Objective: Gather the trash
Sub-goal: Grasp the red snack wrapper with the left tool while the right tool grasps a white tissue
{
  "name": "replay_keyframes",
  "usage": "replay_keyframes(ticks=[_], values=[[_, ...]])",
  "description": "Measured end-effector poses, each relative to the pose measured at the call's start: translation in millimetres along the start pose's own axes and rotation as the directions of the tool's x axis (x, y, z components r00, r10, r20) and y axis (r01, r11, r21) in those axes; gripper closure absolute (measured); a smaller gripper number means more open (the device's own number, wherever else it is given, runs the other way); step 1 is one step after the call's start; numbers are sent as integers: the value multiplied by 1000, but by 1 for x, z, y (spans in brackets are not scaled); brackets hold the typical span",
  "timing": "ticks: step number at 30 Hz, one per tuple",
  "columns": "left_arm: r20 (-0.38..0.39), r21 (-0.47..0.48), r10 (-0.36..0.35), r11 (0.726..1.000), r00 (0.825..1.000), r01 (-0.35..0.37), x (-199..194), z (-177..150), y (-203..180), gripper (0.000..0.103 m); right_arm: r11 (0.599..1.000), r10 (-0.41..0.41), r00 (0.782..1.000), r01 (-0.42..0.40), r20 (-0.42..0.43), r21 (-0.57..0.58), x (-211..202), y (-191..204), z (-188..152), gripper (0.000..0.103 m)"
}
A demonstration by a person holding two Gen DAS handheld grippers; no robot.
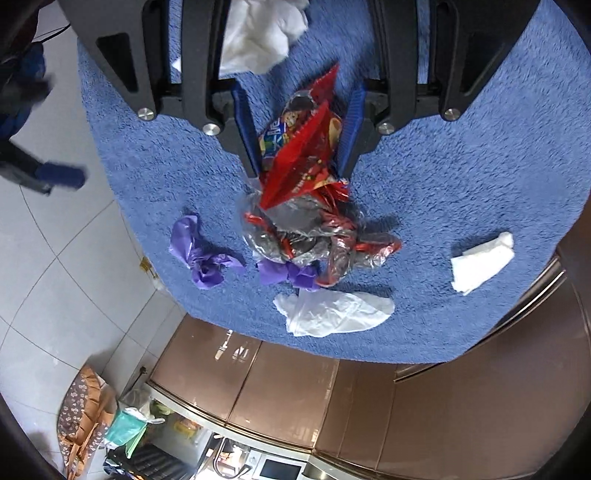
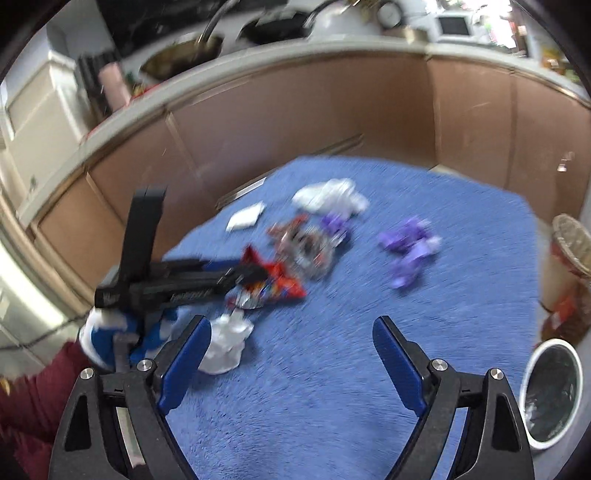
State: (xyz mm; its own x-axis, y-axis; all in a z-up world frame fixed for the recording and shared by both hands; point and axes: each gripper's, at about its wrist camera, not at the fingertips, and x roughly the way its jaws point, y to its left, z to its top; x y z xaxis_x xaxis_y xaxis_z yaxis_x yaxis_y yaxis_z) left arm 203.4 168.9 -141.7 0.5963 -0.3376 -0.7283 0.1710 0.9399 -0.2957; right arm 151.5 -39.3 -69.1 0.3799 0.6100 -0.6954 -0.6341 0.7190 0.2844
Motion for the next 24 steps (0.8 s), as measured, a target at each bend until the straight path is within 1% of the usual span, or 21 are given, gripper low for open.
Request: replay_keyframes(ticks=[2, 4, 8, 10, 12, 13, 14, 15, 17, 18, 19, 22, 24], values=[[0, -5, -24, 1000, 1000, 24, 4, -1, 6, 78, 999, 23, 999, -25, -49, -27, 18, 6, 0, 14], [-4, -25, -53, 998, 999, 53, 5, -2, 14, 82, 997, 47, 994, -53, -96, -52, 36, 14, 1, 14], [28, -80, -130, 988, 991, 132, 1, -9, 34, 83, 988, 102, 980, -120, -169, -98, 67, 29, 2, 14], [49, -107, -153, 982, 987, 157, -2, -12, 43, 84, 981, 128, 971, -154, -204, -121, 81, 37, 2, 14], [68, -125, -155, 979, 986, 163, -4, -15, 49, 84, 973, 141, 960, -179, -241, -144, 96, 45, 1, 16], [78, -134, -157, 977, 985, 166, -6, -16, 52, 84, 971, 146, 956, -188, -254, -149, 101, 47, 1, 21], [86, -142, -159, 975, 984, 170, -8, -17, 54, 84, 968, 154, 951, -200, -268, -153, 107, 50, 0, 30], [91, -151, -161, 973, 983, 173, -8, -19, 56, 84, 965, 160, 945, -210, -284, -155, 113, 52, -1, 36], [97, -167, -163, 970, 982, 178, -9, -21, 59, 84, 962, 164, 936, -221, -310, -158, 123, 53, -3, 52], [99, -172, -164, 969, 981, 179, -9, -22, 60, 84, 961, 166, 930, -227, -327, -158, 128, 54, -5, 56], [102, -175, -162, 968, 982, 178, -10, -22, 60, 84, 960, 168, 926, -232, -337, -159, 132, 54, -8, 63], [110, -180, -156, 968, 982, 174, -13, -24, 60, 84, 956, 174, 926, -241, -335, -168, 130, 54, -9, 76], [116, -183, -148, 969, 982, 168, -17, -25, 59, 84, 955, 168, 930, -235, -327, -179, 125, 55, -11, 77]])
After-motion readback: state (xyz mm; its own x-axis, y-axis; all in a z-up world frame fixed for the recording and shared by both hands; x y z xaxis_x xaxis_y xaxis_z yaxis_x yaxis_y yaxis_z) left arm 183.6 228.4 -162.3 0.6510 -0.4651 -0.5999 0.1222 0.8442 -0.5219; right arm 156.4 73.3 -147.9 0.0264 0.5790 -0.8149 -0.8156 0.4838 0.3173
